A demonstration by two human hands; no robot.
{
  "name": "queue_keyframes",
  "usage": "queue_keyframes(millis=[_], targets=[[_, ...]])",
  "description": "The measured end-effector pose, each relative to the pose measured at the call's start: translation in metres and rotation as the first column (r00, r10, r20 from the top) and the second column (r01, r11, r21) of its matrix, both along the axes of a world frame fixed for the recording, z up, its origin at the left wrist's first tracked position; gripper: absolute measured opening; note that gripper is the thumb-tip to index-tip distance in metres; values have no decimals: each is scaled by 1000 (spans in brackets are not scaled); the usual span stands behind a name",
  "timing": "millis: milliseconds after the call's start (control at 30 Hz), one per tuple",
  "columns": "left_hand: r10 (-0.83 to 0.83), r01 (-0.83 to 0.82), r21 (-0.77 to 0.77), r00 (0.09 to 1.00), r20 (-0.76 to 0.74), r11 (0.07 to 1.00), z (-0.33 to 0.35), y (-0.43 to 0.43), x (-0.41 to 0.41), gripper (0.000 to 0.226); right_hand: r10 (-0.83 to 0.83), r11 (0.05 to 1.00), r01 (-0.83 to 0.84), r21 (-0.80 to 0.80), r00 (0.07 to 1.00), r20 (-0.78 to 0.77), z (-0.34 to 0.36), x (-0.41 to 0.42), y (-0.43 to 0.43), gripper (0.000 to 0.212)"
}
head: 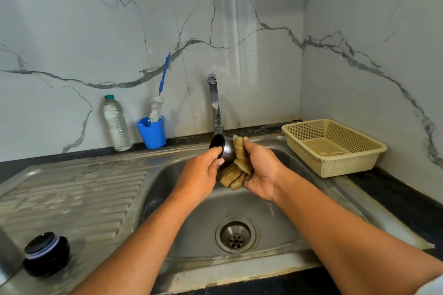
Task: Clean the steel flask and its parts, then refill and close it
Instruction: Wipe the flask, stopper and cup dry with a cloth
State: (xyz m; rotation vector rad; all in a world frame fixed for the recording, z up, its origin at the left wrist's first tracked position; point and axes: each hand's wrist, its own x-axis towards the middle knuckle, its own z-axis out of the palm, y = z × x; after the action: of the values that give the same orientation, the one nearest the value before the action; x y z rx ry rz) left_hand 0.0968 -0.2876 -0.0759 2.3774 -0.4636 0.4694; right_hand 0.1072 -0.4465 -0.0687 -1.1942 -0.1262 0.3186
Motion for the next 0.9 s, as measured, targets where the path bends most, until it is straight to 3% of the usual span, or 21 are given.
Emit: queue_keyframes(millis=[167,300,433,533,633,733,900], targets=[[33,-31,40,997,-65,999,0,3,1,18,-103,972,145,-183,970,222,-1,-3,6,38],[-108,109,75,994,-26,991,-2,-2,-7,15,-164,914,270,-302,929,333,0,5,-7,34],[-197,196,-23,979,-59,980,-2,-4,-12,22,-165,944,208,-255,969,182,3,4,-18,42],[-216,215,-69,976,-9,974,0,-8,-14,32,-109,994,109,7,994,-4,5,5,-18,37],[-183,184,-20,982,46,983,2,-14,-11,29,-110,967,142,211,982,-156,6,8,-16,34],[-171,170,35,984,52,985,1,-15,-8,26,-108,974,151,166,964,-245,5,9,-16,42],[-175,159,258,984,43,953,-6,-14,5,16,-175,984,177,-18,938,-298,6,12,-20,49]])
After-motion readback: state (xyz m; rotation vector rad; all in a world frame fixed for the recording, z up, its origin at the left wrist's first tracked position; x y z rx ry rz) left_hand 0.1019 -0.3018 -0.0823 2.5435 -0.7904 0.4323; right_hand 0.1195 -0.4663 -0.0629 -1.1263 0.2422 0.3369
